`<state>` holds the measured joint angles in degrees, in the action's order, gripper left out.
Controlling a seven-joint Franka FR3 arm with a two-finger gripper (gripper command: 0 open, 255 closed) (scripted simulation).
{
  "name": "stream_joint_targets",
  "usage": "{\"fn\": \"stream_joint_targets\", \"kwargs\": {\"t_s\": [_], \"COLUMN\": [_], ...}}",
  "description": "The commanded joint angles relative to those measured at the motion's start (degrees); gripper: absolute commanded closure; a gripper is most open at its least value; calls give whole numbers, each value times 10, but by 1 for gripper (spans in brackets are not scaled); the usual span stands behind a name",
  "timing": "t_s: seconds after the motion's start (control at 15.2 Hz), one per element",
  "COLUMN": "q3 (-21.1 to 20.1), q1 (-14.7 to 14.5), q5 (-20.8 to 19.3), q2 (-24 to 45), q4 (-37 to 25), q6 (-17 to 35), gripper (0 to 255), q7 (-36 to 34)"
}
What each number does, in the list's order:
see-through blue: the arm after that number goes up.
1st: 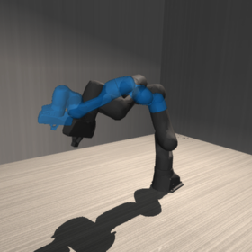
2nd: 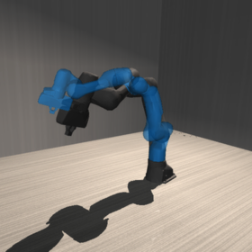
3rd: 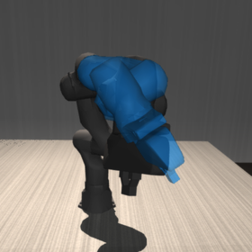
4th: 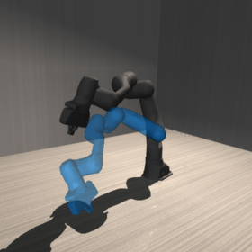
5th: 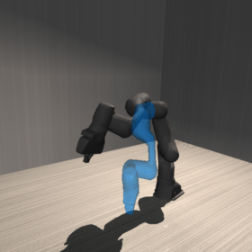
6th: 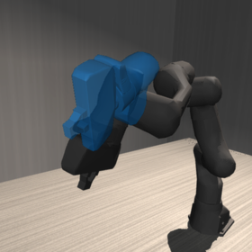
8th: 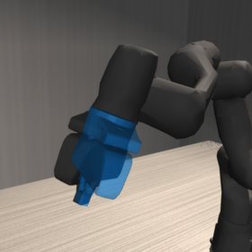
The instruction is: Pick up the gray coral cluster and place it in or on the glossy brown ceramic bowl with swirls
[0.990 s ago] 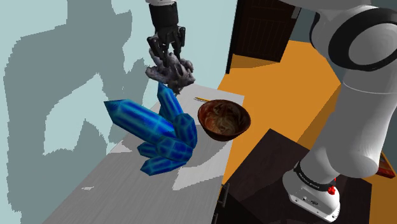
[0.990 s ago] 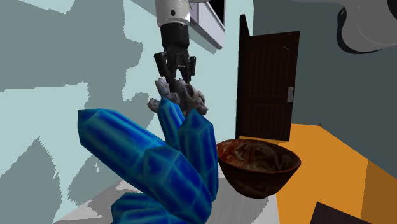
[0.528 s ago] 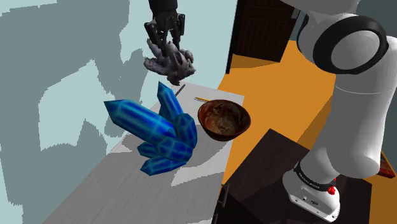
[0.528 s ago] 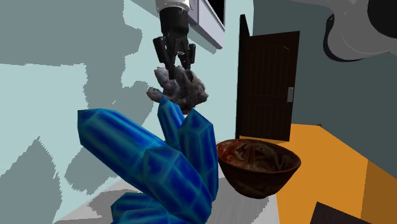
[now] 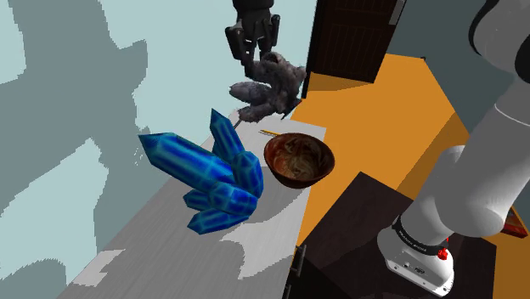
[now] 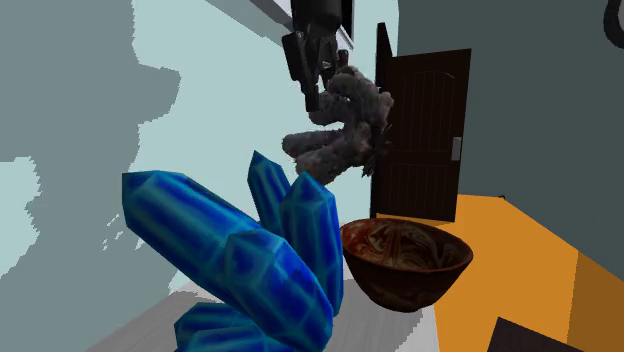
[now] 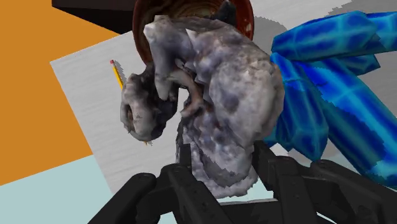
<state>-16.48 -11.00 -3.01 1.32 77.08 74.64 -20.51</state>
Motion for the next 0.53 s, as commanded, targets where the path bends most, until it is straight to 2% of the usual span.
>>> {"fn": "stream_joint_targets", "kwargs": {"t_s": [0.0,0.46], "q3": [3,14], "q1": [5,-1], "q5": [16,54], "q2": [-56,-205], "q4": [53,177], "q6": [1,-20], "gripper": [255,255], "q7": [5,9]}}
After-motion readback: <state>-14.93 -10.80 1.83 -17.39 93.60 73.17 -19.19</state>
